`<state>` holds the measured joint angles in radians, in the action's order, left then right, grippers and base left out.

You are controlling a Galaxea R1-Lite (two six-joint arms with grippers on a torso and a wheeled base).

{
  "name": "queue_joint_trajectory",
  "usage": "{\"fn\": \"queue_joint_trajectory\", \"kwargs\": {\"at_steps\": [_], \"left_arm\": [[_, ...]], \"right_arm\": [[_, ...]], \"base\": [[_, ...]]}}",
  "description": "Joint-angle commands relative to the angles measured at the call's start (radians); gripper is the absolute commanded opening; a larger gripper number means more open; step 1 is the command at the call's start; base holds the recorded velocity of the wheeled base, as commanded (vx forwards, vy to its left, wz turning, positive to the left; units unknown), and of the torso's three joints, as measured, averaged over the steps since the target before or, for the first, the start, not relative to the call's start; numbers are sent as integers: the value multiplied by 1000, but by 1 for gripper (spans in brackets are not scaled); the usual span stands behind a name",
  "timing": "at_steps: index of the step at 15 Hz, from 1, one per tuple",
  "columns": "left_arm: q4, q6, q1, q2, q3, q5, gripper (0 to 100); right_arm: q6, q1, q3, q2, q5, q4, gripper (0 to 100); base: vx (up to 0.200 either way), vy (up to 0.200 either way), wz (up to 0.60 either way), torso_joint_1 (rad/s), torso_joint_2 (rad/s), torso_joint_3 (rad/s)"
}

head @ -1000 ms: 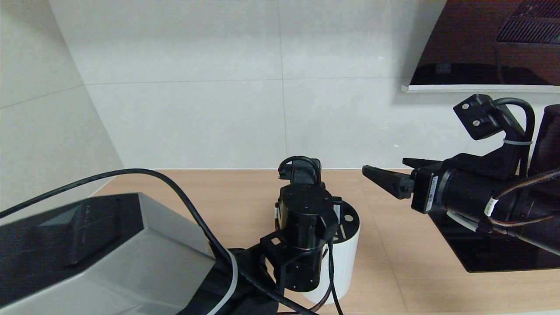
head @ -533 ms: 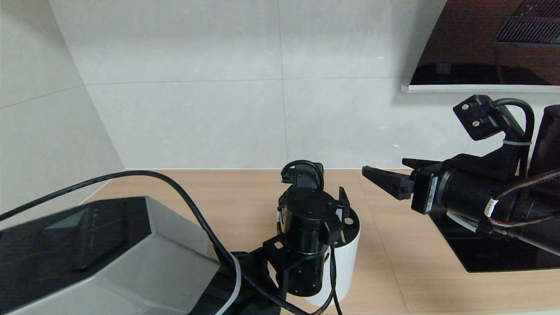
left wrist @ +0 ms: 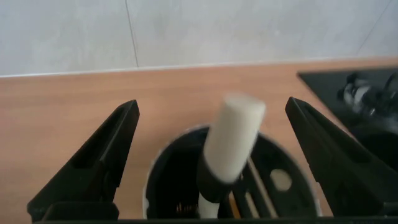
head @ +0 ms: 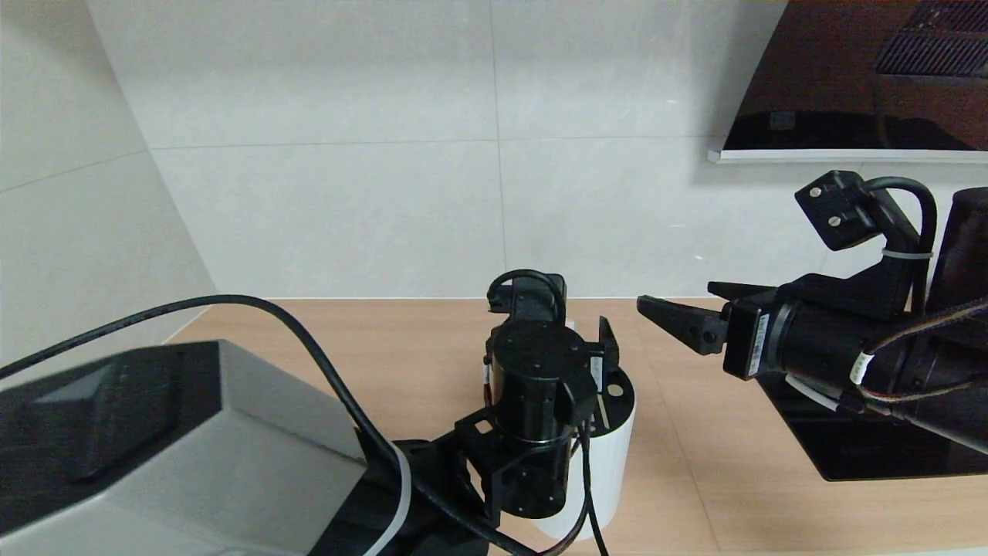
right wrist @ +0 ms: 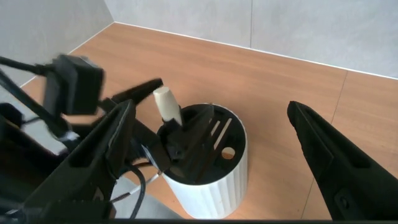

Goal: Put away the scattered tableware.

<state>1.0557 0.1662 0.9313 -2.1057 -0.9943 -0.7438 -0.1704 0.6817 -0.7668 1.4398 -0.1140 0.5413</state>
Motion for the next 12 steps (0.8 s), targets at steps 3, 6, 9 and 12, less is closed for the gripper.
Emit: {"fn": "queue_joint_trajectory", "kwargs": {"at_steps": [3, 6, 9, 12], "left_arm": [[-10, -50, -35, 382, 103, 32, 100], [-11, -88, -127, 596, 241, 124, 100], [-56, -89, -296, 925, 522, 285, 100], [-220, -89, -416, 1193, 618, 305, 100]], "right_arm": [[0, -2, 23, -81, -13, 0, 100], [0, -34, 73, -173, -69, 2, 100], [2, -205, 241, -377, -75, -4, 100], [31, -301, 422, -615, -70, -6, 100]], "base": [[0, 0, 0, 0, 0, 0], [0, 0, 0, 0, 0, 0], [0, 0, 0, 0, 0, 0], [0, 0, 0, 0, 0, 0]]}}
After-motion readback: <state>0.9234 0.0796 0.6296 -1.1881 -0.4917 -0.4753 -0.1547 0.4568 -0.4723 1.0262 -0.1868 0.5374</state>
